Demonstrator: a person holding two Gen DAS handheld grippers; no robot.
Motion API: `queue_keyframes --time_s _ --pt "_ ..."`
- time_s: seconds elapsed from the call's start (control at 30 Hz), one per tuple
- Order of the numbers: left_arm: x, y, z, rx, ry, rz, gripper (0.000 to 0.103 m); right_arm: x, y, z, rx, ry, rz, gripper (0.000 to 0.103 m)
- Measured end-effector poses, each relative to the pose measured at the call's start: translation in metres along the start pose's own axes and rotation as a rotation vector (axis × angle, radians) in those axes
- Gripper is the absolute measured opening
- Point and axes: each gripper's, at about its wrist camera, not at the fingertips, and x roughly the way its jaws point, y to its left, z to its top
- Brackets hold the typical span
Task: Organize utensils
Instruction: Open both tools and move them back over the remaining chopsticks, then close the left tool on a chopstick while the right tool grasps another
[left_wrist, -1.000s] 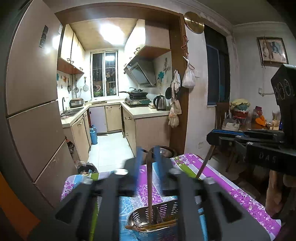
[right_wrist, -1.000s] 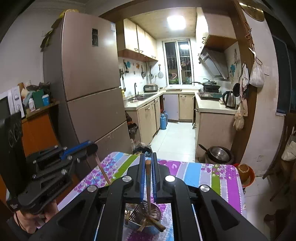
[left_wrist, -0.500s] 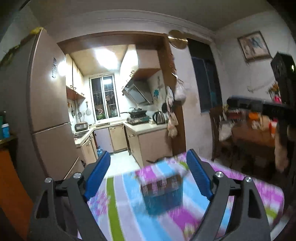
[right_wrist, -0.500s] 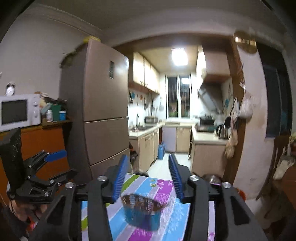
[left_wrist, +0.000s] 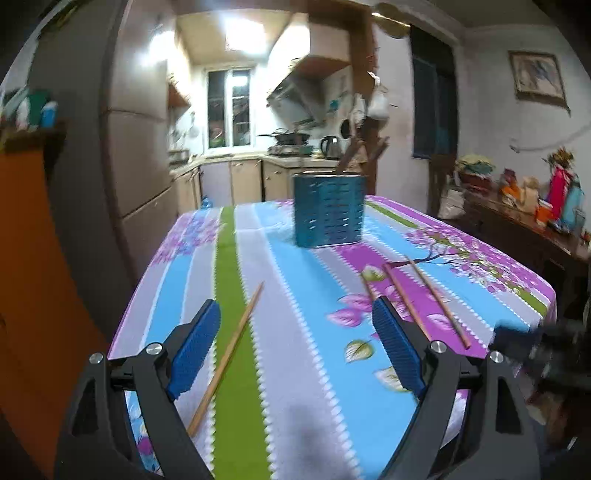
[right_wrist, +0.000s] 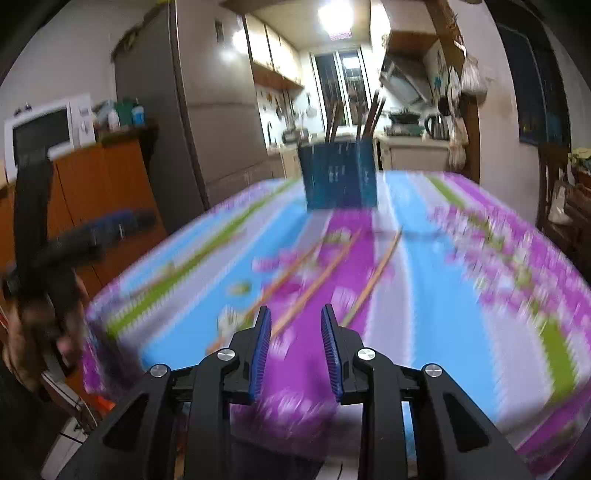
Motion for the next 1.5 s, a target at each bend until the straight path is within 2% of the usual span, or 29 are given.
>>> queue_keyframes --time_s 0.2,0.37,0.5,0.53,0.7,0.97,1.0,1.07,1.13,1.17,1.2,1.47,1.5 --pt "-0.01 0.019 -0.018 -0.045 -0.005 0.023 0.081 0.023 0.027 -0.011 -0.039 -0.005 -0.022 0.03" --pt "-0.008 0.031 -0.029 -0.069 0.006 0.025 0.081 0.037 0.028 -0.007 -0.051 -0.004 -0.073 0.029" --pt "-0.007 0.04 -0.036 -0.063 -0.003 0.036 0.081 0.039 0.025 -0.007 -0.057 -0.011 -0.106 0.019" --pt "-0.007 0.043 -0.038 -0.065 -0.003 0.034 0.081 0.038 0.024 -0.008 -0.056 -0.013 -0.115 0.012" --pt "-0.009 0.06 -0.05 -0.07 0.0 0.011 0.081 0.031 0.018 -0.01 -0.051 -0.018 -0.148 0.011" --pt "-0.008 0.064 -0.073 0.004 0.049 -0.043 0.081 0.027 0.017 -0.016 -0.061 -0.046 -0.161 0.012" --pt "-0.007 0.064 -0.076 0.011 0.058 -0.05 0.079 0.027 0.017 -0.017 -0.061 -0.05 -0.161 0.012" --pt "-0.001 0.064 -0.08 0.024 0.091 -0.057 0.067 0.027 0.017 -0.018 -0.067 -0.055 -0.163 0.012" --pt "0.006 0.067 -0.083 0.014 0.114 -0.07 0.049 0.026 0.018 -0.018 -0.071 -0.062 -0.165 0.011" --pt "0.008 0.069 -0.084 0.007 0.122 -0.076 0.044 0.026 0.017 -0.018 -0.071 -0.063 -0.165 0.011" --pt "0.01 0.071 -0.086 0.002 0.124 -0.075 0.042 0.026 0.018 -0.019 -0.072 -0.067 -0.167 0.011" --pt "0.006 0.08 -0.101 -0.003 0.08 -0.059 0.04 0.026 0.018 -0.021 -0.087 -0.086 -0.174 0.011" --pt "0.005 0.078 -0.103 0.001 0.07 -0.046 0.035 0.026 0.019 -0.022 -0.087 -0.087 -0.175 0.011"
